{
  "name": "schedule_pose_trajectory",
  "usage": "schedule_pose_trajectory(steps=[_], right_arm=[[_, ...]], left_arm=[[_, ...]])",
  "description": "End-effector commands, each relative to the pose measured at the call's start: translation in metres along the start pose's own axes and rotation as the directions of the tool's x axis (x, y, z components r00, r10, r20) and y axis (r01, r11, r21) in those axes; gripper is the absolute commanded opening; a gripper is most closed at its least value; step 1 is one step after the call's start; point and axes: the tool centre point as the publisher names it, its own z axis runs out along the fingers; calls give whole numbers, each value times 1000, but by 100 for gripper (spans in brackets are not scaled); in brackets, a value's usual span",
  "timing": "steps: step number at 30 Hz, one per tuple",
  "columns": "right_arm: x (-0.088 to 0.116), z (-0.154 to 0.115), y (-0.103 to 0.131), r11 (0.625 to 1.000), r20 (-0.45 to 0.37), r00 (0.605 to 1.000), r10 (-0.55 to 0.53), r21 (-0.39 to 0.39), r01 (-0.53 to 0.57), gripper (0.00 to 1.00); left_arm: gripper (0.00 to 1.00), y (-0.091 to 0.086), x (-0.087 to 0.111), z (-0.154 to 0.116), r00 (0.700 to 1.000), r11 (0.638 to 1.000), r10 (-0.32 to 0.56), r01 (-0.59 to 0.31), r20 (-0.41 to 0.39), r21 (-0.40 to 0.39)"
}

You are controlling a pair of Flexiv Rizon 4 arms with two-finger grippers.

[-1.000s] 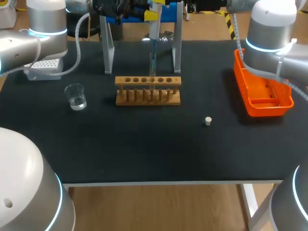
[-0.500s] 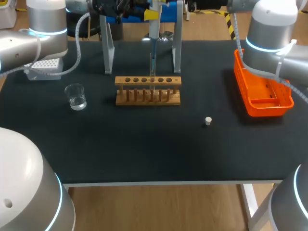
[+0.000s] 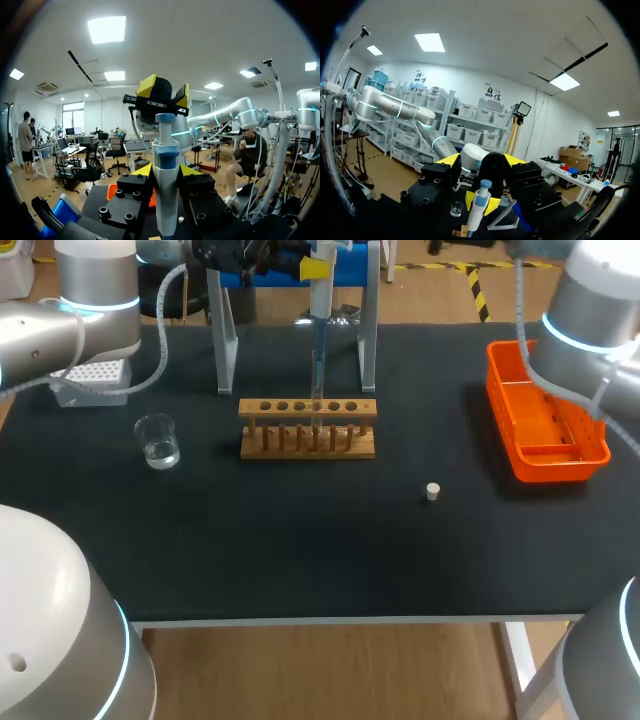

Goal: Invert the test tube, pick up the pipette, mount the tip to pipette, aspirate from beaker and dispense into the tube, eject the tip, return the pipette, and cap with the stopper.

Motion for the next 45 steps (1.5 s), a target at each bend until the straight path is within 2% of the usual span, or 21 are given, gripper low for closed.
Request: schedule_pose_trajectory(steps=[1,7,15,20,24,27,33,36,45], right_arm=[[13,-38,-9,1000,35,999,-12,5,12,100],[13,-62,-44,998,63,998,11,62,-15,100],[19,-71,-99,994,52,998,44,97,-49,100],[17,-65,-154,986,50,995,81,143,-87,100],[17,-54,-189,981,47,992,120,150,-126,100],[20,-43,-210,975,24,994,110,193,-113,100],[25,-25,-238,972,-16,994,109,213,-103,100],[27,-17,-251,964,-39,993,110,247,-97,100],[34,-2,-271,944,-64,989,135,311,-109,100]], left_arm=[[0,0,-2,-2,1000,1000,-1,1,-7,-1],[0,0,-2,-2,1000,1000,-1,1,-7,-1],[0,0,-2,-2,1000,1000,-1,1,-7,-1],[0,0,-2,-2,1000,1000,-1,1,-7,-1],[0,0,-2,-2,1000,1000,-1,1,-7,-1],[0,0,-2,-2,1000,1000,-1,1,-7,-1],[0,0,-2,-2,1000,1000,-1,1,-7,-1],[0,0,-2,-2,1000,1000,-1,1,-7,-1],[0,0,-2,-2,1000,1000,-1,1,-7,-1]])
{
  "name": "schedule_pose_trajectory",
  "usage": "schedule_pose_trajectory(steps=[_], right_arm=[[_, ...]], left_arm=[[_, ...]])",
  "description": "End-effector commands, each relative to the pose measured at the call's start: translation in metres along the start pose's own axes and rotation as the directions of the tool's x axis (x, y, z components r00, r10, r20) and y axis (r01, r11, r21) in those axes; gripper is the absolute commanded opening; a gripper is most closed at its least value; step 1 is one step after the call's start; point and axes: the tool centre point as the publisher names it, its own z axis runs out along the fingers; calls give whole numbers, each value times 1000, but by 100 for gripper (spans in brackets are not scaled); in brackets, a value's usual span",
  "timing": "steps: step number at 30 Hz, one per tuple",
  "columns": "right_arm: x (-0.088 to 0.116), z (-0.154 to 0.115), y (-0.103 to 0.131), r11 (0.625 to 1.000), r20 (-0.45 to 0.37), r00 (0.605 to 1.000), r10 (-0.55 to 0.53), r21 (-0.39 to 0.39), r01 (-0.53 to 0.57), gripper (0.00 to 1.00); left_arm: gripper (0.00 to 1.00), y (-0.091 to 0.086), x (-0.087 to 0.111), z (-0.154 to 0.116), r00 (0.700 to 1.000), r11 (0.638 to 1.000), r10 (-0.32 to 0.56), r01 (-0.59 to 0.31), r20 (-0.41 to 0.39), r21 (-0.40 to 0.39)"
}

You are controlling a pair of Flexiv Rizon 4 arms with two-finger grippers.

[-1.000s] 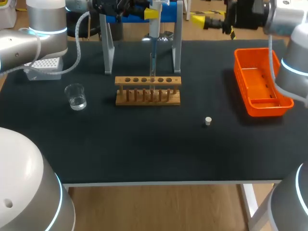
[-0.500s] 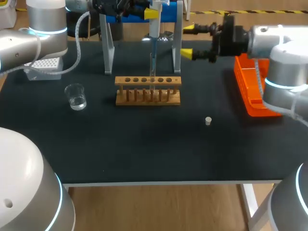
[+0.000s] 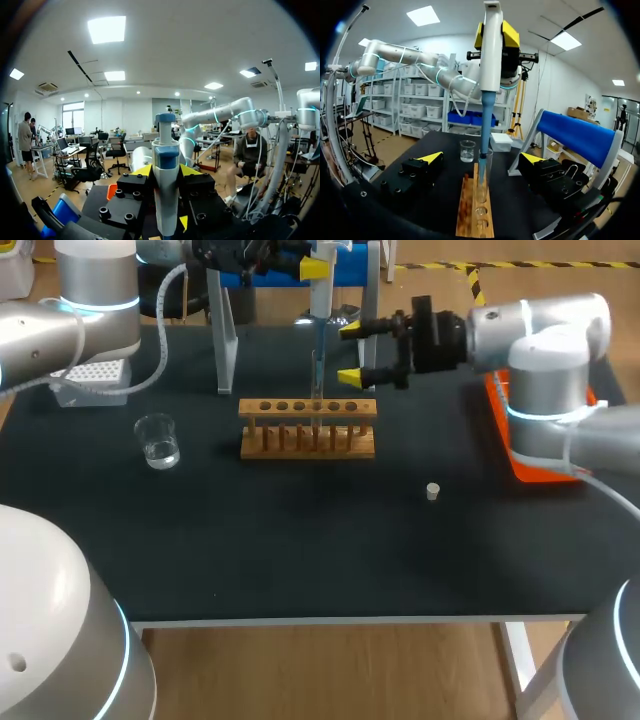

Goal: Invert the test tube, pick up the pipette, mount the tip to pipette, aspirate from beaker and dispense into the tube, eject the tip, return the pipette, and cap with the stopper.

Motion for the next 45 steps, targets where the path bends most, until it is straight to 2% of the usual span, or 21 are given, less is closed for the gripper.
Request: schedule_pose_trajectory(steps=[1,13,21,26,30,35,45], right_arm=[[-4,11,-5,1000,-14,1000,-1,29,1,100],[-8,43,-22,991,-54,998,-21,132,28,100],[-11,55,-35,981,-22,1000,-19,193,23,100],[-9,62,-40,973,-30,999,-16,230,23,100],[-4,65,-41,970,-50,999,-22,242,34,100],[-6,68,-48,956,-19,1000,7,292,-1,100],[-3,71,-52,942,-7,1000,-15,334,17,100]], left_arm=[[0,0,-2,-1,1000,1000,-1,1,-7,-1],[0,0,-2,-1,1000,1000,-1,1,-7,-1],[0,0,-2,-1,1000,1000,-1,1,-7,-1],[0,0,-2,-1,1000,1000,-1,1,-7,-1],[0,0,-2,-1,1000,1000,-1,1,-7,-1],[0,0,-2,-1,1000,1000,-1,1,-7,-1],[0,0,-2,-1,1000,1000,-1,1,-7,-1]])
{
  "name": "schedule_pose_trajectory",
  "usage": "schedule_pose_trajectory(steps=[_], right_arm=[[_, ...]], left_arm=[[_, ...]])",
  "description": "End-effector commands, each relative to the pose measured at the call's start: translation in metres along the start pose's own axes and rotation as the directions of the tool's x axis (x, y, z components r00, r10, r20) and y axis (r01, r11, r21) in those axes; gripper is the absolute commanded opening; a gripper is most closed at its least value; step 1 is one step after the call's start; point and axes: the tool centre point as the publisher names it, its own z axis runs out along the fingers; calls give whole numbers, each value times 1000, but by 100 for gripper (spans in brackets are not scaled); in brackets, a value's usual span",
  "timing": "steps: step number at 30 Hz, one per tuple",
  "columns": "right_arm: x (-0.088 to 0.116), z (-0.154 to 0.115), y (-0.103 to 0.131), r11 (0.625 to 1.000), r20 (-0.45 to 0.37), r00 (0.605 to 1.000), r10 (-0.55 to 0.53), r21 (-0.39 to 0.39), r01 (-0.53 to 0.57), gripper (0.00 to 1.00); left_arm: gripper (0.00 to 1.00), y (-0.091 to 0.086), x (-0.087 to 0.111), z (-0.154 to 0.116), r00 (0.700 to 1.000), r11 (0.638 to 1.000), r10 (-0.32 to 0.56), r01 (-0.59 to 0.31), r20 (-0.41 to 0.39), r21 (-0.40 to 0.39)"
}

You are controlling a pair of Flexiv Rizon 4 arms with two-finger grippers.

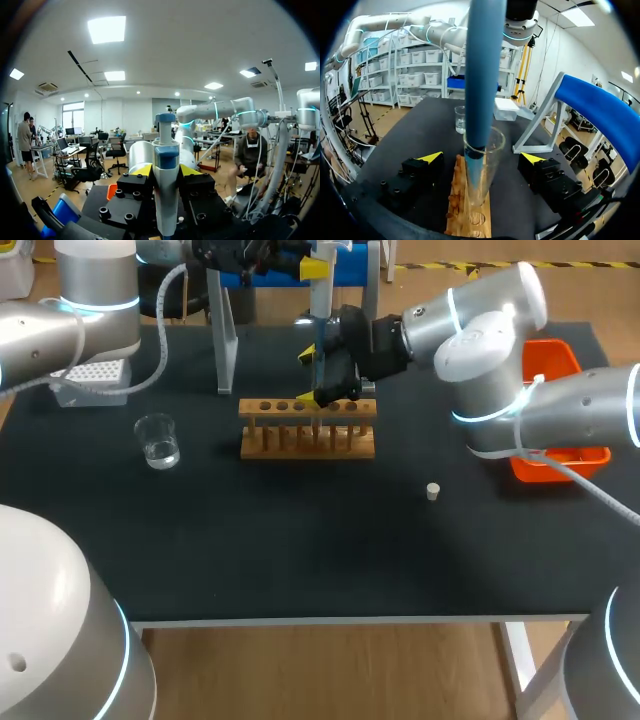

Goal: Invert the test tube, pick up the pipette, mount the tip to pipette, aspirate from beaker and dispense into the tube, eject the tip, return the pipette, and cap with the stopper.

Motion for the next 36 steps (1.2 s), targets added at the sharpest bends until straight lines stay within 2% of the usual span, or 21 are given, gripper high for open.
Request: schedule_pose_trajectory(steps=[1,20,36], right_arm=[[2,2,1,1000,3,1000,3,18,-3,100],[2,-1,-1,999,21,999,49,21,-49,100],[6,1,-1,999,35,999,12,45,-13,100]], left_arm=[[0,0,-2,-1,1000,1000,-1,1,-7,-1],[0,0,-2,-1,1000,1000,-1,1,-7,-1],[0,0,-2,-1,1000,1000,-1,1,-7,-1]])
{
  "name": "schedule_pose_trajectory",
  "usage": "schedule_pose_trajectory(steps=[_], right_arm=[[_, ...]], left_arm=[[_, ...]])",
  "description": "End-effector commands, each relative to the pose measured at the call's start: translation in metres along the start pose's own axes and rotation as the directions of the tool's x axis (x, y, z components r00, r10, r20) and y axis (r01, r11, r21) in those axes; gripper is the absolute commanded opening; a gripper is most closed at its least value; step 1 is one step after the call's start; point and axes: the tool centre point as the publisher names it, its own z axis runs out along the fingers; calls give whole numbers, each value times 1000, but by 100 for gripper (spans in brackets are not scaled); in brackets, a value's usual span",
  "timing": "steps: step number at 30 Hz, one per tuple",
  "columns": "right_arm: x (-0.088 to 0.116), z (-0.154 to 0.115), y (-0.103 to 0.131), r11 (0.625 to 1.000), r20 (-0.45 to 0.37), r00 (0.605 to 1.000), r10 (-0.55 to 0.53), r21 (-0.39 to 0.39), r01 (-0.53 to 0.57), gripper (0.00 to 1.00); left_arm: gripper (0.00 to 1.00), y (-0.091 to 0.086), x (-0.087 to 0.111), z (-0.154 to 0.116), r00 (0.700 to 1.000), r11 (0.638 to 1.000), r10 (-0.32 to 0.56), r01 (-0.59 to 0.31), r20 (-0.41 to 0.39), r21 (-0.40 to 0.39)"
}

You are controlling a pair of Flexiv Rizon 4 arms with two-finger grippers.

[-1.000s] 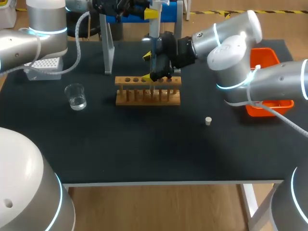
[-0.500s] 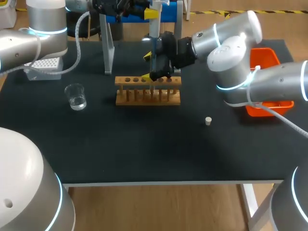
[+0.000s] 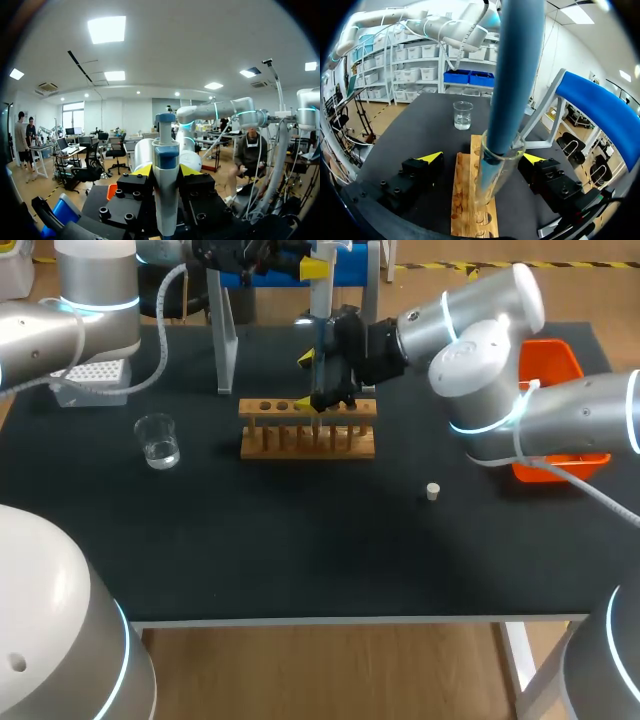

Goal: Invert the test tube, pick up the pipette, mount the tip to pipette, aspirate from beaker and dispense into the tube, eject the tip, return the pipette, and cap with the stopper.

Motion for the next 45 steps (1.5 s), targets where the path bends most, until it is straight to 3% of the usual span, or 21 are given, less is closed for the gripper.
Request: schedule_pose_trajectory(steps=[1,45], right_arm=[[1,-1,1,1000,0,1000,0,3,0,100],[2,-5,1,1000,0,1000,2,5,-2,100]], left_arm=[[0,0,-2,-2,1000,1000,-1,1,-7,-1],[0,-7,-2,0,1000,1000,5,-5,-8,-9]])
